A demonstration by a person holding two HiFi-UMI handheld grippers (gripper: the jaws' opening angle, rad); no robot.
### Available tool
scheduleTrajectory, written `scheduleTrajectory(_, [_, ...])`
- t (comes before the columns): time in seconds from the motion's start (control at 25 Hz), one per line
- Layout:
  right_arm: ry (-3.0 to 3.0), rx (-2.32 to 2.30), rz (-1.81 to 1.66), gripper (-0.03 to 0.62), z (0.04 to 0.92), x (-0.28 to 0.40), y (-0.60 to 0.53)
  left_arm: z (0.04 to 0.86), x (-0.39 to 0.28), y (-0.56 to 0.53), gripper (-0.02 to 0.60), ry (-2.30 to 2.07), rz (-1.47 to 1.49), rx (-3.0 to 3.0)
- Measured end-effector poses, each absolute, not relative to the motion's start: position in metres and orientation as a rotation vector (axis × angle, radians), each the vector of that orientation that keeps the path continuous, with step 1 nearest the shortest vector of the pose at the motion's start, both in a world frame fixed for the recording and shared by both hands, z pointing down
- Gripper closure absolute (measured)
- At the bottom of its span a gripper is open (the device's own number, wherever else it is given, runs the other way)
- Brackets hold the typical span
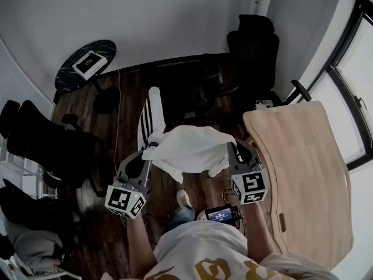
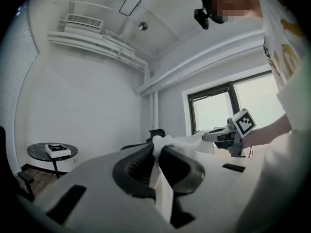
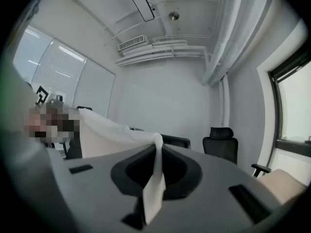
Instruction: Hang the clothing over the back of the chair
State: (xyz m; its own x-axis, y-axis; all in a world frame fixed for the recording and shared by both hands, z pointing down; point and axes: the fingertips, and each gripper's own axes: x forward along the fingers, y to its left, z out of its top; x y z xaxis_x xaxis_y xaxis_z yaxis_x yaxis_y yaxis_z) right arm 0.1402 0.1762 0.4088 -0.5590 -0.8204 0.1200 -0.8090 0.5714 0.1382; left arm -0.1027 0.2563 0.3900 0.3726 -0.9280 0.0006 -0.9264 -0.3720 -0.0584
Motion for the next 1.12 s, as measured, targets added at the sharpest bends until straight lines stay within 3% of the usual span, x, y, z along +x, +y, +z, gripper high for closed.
scheduleTrajectory(1.12, [-2.654,1.434,-0.109,0.568,0.385,0.153,0.195,0.374,-0.099,0.266,0.541,1.699,0.007,-2.574])
